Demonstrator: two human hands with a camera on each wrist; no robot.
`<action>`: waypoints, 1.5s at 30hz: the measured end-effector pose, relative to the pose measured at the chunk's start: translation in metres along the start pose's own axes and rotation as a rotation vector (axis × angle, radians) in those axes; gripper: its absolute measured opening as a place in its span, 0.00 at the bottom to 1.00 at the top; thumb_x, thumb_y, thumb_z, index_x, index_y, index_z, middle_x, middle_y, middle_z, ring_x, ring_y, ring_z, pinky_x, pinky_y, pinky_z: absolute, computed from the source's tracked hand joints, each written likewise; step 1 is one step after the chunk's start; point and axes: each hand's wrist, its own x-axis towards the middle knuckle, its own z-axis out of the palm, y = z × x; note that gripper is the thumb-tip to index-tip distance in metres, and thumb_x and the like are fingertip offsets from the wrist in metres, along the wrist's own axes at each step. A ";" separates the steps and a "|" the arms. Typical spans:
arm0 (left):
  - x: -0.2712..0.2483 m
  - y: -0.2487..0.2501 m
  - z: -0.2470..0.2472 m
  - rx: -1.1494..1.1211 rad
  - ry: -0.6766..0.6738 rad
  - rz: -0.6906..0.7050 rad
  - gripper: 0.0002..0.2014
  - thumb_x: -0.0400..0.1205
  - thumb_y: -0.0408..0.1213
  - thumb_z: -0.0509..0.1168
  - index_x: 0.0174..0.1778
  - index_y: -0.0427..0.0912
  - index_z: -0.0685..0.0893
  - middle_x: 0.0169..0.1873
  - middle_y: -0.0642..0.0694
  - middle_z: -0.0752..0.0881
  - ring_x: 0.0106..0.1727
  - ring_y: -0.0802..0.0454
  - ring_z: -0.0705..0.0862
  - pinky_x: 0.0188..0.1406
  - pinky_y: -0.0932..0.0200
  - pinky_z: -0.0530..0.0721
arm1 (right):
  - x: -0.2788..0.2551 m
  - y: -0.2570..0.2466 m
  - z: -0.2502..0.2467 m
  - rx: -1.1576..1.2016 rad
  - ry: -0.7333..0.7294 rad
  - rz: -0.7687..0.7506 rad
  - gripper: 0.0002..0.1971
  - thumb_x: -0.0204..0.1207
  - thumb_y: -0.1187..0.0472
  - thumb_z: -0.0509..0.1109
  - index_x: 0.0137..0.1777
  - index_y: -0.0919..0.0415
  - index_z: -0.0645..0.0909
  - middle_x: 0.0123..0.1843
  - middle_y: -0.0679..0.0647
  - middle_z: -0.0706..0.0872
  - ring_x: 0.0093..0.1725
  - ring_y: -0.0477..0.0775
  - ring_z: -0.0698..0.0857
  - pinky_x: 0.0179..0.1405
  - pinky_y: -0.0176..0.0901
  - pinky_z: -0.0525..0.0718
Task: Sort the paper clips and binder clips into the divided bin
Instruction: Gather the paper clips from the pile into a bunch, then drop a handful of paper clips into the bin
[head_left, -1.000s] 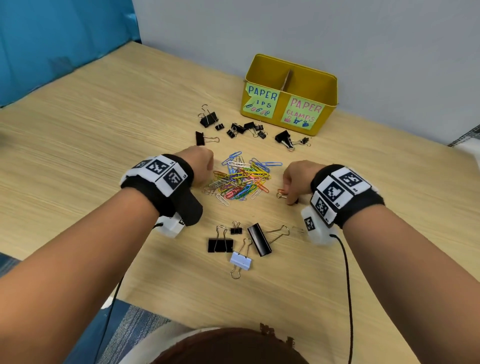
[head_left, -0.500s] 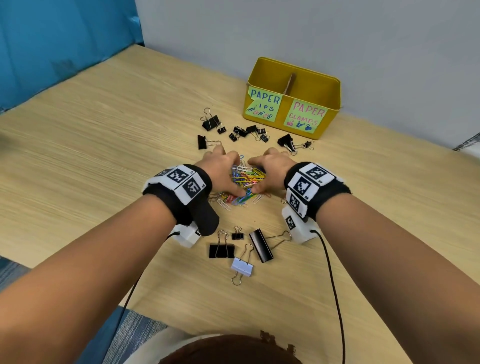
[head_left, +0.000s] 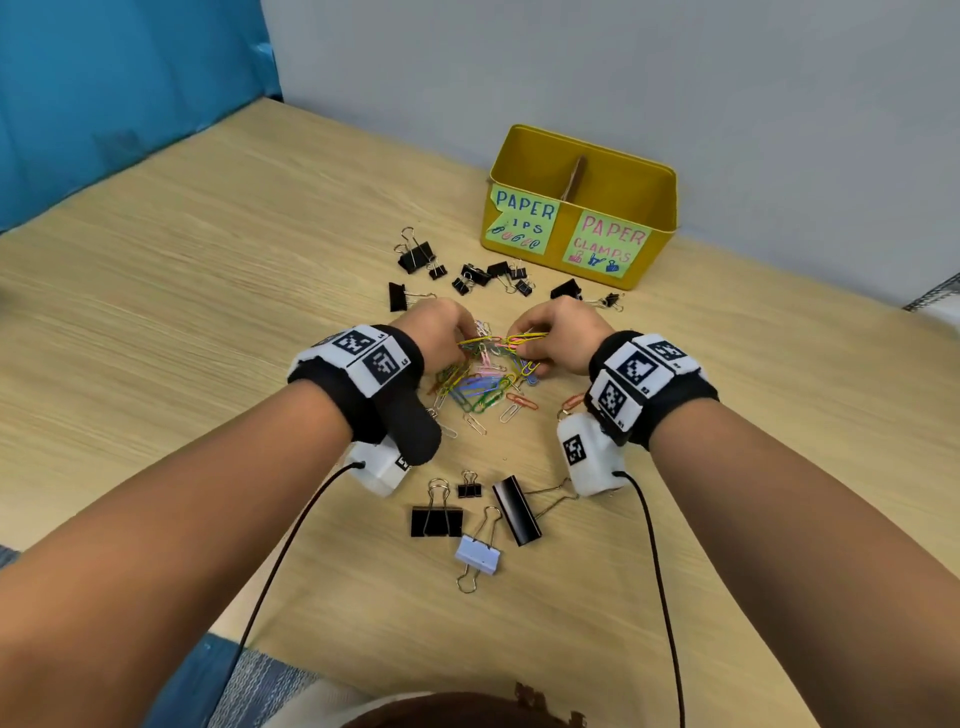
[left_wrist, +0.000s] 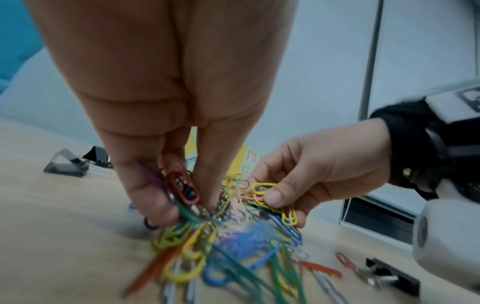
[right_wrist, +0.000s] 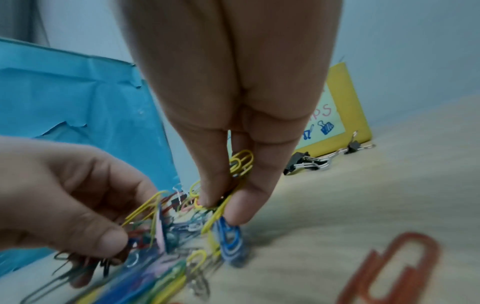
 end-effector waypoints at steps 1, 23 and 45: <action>0.002 -0.002 -0.002 -0.024 0.012 -0.004 0.17 0.78 0.28 0.68 0.63 0.39 0.85 0.60 0.39 0.86 0.63 0.45 0.82 0.58 0.61 0.77 | 0.002 0.004 -0.004 0.070 -0.001 0.011 0.11 0.75 0.68 0.71 0.56 0.60 0.86 0.50 0.58 0.87 0.35 0.57 0.89 0.45 0.48 0.90; 0.146 0.067 -0.092 -0.554 0.447 -0.039 0.14 0.78 0.31 0.68 0.59 0.37 0.86 0.57 0.37 0.88 0.57 0.43 0.86 0.63 0.52 0.83 | 0.113 -0.044 -0.114 0.715 0.473 0.117 0.11 0.78 0.68 0.66 0.59 0.68 0.81 0.49 0.60 0.82 0.42 0.58 0.86 0.49 0.53 0.89; 0.099 0.055 -0.090 -0.267 0.396 0.164 0.13 0.77 0.24 0.66 0.55 0.39 0.88 0.43 0.46 0.86 0.44 0.54 0.82 0.42 0.72 0.81 | 0.034 -0.034 -0.055 0.311 0.187 0.046 0.09 0.78 0.70 0.61 0.48 0.59 0.82 0.36 0.55 0.83 0.30 0.51 0.82 0.32 0.46 0.84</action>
